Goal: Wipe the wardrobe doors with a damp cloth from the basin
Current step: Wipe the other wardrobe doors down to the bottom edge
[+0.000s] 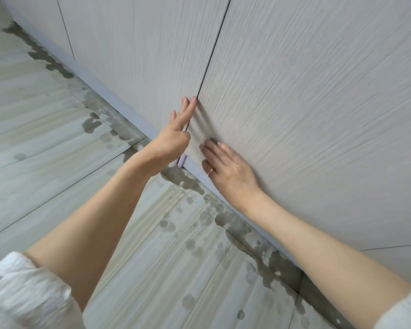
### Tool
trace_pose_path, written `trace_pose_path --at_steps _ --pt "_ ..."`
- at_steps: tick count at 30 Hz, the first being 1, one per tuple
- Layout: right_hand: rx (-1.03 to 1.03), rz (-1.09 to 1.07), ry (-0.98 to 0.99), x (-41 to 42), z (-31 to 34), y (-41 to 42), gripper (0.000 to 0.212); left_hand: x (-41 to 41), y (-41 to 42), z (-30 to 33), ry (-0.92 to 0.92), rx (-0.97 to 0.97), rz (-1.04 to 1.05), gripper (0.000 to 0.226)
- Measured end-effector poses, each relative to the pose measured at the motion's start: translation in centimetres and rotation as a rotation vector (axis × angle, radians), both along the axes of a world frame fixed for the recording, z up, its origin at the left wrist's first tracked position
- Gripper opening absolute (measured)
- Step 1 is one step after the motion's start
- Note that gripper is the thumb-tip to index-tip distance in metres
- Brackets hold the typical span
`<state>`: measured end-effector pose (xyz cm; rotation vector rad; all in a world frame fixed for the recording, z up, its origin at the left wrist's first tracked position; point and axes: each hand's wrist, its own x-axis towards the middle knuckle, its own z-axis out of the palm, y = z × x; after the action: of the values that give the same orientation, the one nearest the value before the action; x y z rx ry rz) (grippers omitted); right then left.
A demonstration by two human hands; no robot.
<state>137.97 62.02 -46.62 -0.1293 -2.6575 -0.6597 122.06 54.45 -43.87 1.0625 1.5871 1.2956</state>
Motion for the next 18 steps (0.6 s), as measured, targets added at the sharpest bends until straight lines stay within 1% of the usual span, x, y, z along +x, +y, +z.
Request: trace_pose_path --at_steps 1,3,4,5,9,10,11,13,14,16,17,18 --pt "0.023 0.024 -0.12 1.2 -0.8 -0.2 0.004 0.0 -0.1 0.0 0.007 -0.001 -0.011 0.085" --pt "0.063 -0.001 -0.47 3.7 -2.5 -0.9 0.019 -0.2 -0.4 0.0 0.03 -0.001 -0.02 0.087" --pt "0.026 -0.067 -0.544 4.4 -2.9 -1.1 0.023 -0.2 -0.5 0.0 0.042 0.0 -0.029 0.088" --pt "-0.003 -0.115 -0.512 4.3 -2.9 -1.2 0.022 -0.2 -0.5 -0.1 0.053 0.001 -0.035 0.089" --pt "-0.031 -0.023 -0.093 -1.0 -1.5 0.0 0.005 -0.5 -0.3 -0.1 0.117 -0.008 -0.029 0.088" --pt "-0.037 -0.022 -0.008 -2.8 -0.9 0.2 0.003 -0.6 -0.2 -0.2 0.147 -0.013 -0.021 0.086" --pt "-0.049 -0.033 0.052 -4.2 -0.7 0.6 0.007 -0.8 -0.2 -0.2 0.177 -0.016 -0.021 0.084" --pt "-0.05 -0.049 0.058 -5.3 -1.3 0.5 0.025 -1.1 -0.1 -0.4 0.234 -0.024 -0.019 0.082" --pt "-0.025 -0.053 0.003 -5.1 -2.1 0.3 0.03 -1.3 0.0 -0.5 0.259 -0.027 -0.016 0.084" --pt "0.012 -0.036 -0.163 -3.7 -3.9 -0.2 0.018 -1.6 -0.1 -0.7 0.284 -0.026 -0.006 0.087" --pt "-0.007 -0.027 -0.215 -2.8 -4.4 -0.5 0.016 -1.8 -0.2 -0.9 0.285 -0.023 -0.008 0.087" --pt "-0.014 -0.021 -0.228 -2.3 -4.5 -0.6 0.022 -2.0 -0.2 -1.0 0.279 -0.015 -0.01 0.086"
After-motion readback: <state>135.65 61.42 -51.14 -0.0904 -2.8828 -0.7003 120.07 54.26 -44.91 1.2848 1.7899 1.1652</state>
